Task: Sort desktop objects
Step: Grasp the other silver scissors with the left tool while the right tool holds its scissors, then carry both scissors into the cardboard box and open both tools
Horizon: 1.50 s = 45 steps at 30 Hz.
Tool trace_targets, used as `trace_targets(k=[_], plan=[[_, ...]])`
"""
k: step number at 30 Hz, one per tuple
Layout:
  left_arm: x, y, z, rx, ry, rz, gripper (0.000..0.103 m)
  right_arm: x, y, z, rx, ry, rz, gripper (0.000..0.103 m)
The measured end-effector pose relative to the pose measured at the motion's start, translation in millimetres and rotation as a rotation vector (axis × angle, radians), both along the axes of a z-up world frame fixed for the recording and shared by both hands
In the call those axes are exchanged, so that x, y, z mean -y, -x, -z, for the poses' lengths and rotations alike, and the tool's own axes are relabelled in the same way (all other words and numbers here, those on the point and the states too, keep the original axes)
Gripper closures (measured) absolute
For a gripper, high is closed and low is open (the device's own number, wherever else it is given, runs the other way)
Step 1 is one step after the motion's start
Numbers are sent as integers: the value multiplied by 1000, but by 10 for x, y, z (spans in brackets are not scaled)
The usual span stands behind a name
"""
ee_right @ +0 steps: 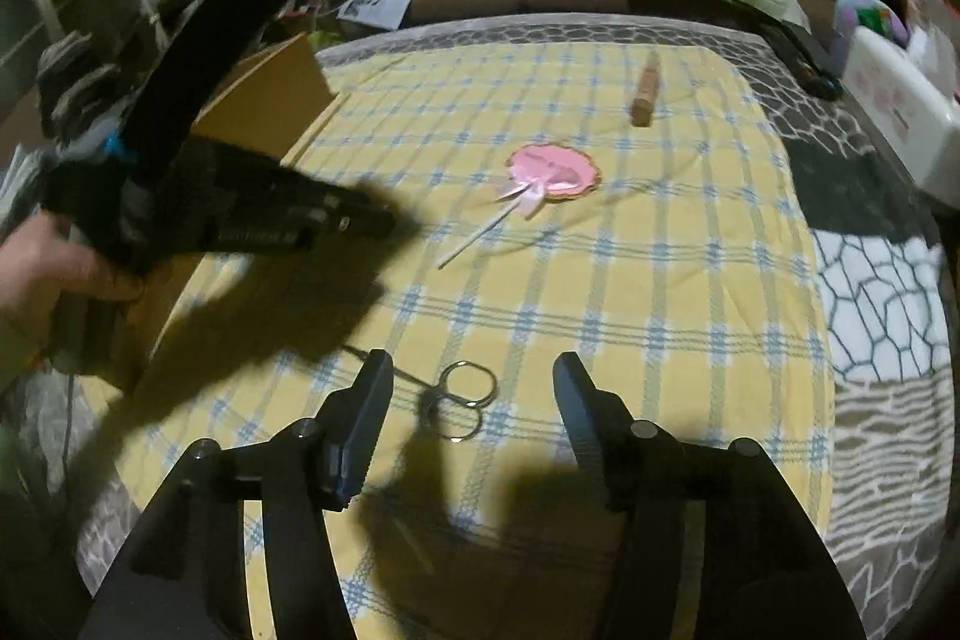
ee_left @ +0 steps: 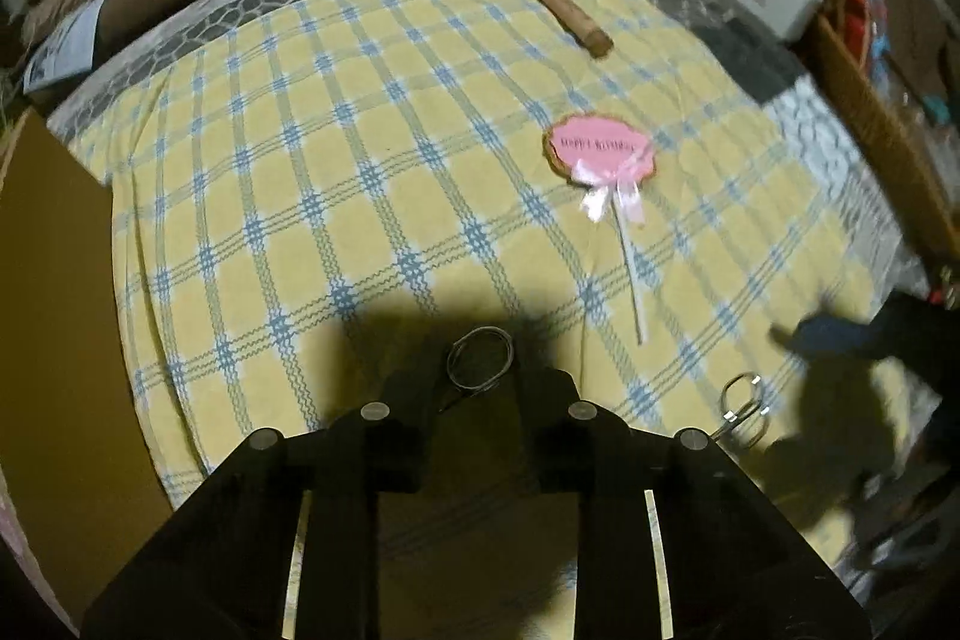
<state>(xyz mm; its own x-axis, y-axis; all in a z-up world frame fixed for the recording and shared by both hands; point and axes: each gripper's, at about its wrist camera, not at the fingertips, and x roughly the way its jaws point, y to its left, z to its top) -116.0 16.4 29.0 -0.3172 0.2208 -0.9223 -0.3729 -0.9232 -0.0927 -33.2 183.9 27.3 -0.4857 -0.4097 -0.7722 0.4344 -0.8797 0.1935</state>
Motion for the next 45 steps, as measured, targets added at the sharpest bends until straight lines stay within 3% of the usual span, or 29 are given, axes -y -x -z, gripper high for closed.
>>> trace_targets(k=[6, 16, 17, 18, 19, 28, 37, 45], plan=[[192, 25, -200, 1, -123, -52, 82, 118, -6, 58, -10, -41, -42, 45], [303, -236, -645, -6, -303, -43, 82, 321, -59, 255, -56, -175, -128, 39], [328, -269, -686, -4, -321, -45, 82, 330, -66, 258, -63, -183, -131, 42], [340, -291, -709, -3, -332, -46, 82, 328, -63, 254, -56, -175, -132, 53], [349, -314, -737, -2, -344, -46, 82, 321, -50, 241, -43, -170, -125, 72], [614, -633, -1004, -16, -447, -64, 82, 371, -148, 137, 10, -127, -123, 72], [1054, -809, -1338, -68, -474, -121, 82, 418, -215, -366, -80, -58, -69, 72], [1838, -1076, -1636, -127, -415, -217, 82, 1071, -346, -896, -175, 9, -159, 72]])
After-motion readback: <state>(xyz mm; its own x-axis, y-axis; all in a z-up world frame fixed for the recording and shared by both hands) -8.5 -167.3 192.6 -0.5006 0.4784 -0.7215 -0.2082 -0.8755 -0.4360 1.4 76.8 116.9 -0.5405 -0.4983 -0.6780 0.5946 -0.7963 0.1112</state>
